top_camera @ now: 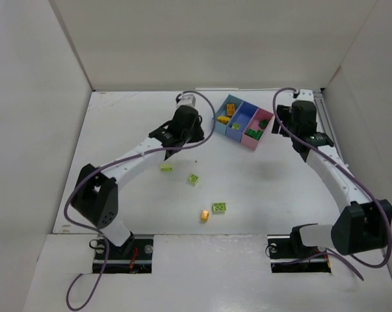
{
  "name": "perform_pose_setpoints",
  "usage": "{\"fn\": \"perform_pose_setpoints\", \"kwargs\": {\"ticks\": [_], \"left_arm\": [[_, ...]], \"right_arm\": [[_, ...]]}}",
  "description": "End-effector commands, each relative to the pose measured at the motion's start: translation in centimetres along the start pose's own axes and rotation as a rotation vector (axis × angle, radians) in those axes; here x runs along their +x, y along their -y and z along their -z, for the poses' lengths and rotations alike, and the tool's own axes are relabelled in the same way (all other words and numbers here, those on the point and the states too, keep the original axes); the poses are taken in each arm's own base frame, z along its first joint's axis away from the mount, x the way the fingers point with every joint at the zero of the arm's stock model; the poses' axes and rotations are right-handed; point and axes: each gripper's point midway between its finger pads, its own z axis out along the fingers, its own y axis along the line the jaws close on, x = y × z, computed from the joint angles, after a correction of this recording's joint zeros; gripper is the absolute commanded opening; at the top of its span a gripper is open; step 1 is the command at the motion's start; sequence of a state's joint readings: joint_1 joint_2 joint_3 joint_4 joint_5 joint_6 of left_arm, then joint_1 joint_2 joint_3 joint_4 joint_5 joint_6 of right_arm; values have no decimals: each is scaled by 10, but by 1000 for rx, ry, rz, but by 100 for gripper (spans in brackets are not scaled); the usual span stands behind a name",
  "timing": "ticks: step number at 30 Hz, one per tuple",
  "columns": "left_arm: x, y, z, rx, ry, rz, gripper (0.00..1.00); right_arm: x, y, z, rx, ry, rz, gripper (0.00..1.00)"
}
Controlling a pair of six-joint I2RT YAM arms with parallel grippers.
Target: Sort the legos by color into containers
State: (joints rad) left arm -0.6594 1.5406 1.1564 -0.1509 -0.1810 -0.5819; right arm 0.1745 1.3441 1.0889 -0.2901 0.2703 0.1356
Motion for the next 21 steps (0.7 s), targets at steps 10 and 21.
{"fn": "perform_pose_setpoints", "kwargs": {"ticks": [10, 21], "left_arm": [[-88, 207, -77, 598, 136, -322, 10], [-51, 259, -135, 657, 119, -259, 18]], "right_arm": [[15, 62, 72, 156, 72, -156, 75], [38, 82, 96, 221, 44, -163, 77]]}}
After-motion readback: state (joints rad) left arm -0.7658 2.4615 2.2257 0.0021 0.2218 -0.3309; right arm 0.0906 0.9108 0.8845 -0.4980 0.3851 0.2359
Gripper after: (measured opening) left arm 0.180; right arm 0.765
